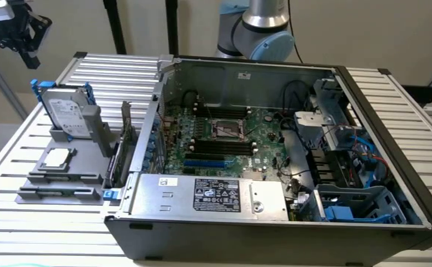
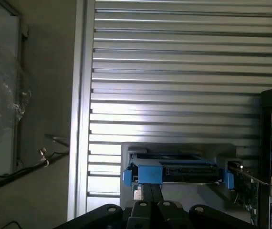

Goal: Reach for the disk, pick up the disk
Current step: 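Pick up the disk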

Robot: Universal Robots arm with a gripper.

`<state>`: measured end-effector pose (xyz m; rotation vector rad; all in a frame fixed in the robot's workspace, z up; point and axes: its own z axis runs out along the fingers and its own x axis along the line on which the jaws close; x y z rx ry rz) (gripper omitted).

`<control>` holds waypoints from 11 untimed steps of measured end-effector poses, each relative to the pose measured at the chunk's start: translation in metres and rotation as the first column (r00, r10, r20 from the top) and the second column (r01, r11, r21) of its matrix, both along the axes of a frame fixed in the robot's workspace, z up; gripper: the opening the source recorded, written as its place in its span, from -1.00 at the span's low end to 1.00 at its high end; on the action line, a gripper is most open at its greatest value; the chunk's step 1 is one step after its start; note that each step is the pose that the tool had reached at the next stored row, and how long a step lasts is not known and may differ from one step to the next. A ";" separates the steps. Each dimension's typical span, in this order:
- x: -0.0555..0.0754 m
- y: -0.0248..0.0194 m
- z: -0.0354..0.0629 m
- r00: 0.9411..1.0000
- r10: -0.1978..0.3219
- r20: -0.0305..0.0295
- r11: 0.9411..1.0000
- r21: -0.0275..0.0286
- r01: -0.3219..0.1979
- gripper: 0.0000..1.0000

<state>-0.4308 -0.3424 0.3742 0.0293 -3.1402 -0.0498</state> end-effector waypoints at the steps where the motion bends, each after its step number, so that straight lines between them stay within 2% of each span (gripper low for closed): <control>1: 0.000 0.0000 0.0000 1.000 0.000 0.000 1.000 0.000 0.000 -0.79; 6: 0.000 0.0000 0.0000 1.000 0.008 0.000 1.000 0.000 -0.008 -0.79; 11: 0.000 0.0000 -0.0005 0.995 0.097 0.000 0.995 0.000 -0.097 -0.79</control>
